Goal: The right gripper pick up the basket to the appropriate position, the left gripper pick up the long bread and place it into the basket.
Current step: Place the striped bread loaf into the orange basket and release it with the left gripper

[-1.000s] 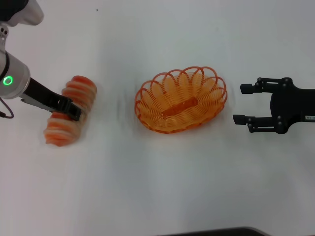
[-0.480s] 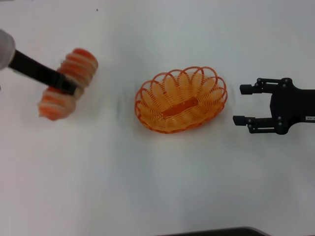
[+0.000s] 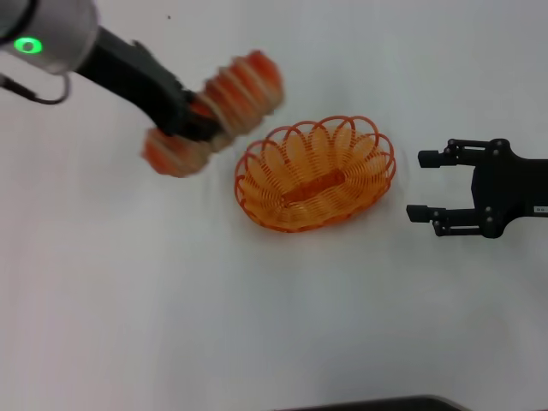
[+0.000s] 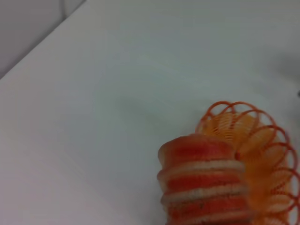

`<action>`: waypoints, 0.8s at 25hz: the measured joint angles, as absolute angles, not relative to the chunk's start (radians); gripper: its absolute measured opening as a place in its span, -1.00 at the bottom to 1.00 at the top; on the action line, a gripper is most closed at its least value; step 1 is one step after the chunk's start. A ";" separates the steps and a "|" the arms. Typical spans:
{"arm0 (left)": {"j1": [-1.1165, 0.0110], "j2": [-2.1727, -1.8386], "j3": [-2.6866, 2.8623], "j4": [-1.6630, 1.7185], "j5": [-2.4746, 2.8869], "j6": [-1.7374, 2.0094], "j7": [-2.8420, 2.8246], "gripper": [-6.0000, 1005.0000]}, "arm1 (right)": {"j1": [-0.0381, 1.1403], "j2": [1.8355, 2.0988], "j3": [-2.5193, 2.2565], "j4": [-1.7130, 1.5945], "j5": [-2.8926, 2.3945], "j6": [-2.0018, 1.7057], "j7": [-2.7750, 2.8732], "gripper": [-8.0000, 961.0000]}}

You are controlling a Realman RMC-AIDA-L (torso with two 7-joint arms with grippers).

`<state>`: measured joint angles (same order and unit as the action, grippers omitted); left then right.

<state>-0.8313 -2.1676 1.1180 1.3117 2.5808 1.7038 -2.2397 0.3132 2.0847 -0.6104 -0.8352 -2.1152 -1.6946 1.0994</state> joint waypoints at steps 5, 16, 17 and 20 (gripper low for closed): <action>-0.811 -2.172 1.354 1.275 2.457 1.576 -2.230 -0.21 | 0.306 2.085 -0.611 -0.834 -2.115 -1.695 1.100 0.65; -0.807 -2.175 1.619 1.156 2.404 1.315 -2.263 -0.20 | 0.307 2.085 -0.611 -0.834 -2.115 -1.695 1.101 0.65; -0.805 -2.175 1.619 1.156 2.403 1.308 -2.264 -0.20 | 0.307 2.085 -0.611 -0.834 -2.115 -1.695 1.101 0.65; -0.802 -2.175 1.621 1.156 2.402 1.297 -2.271 -0.20 | 0.307 2.085 -0.612 -0.835 -2.115 -1.695 1.101 0.65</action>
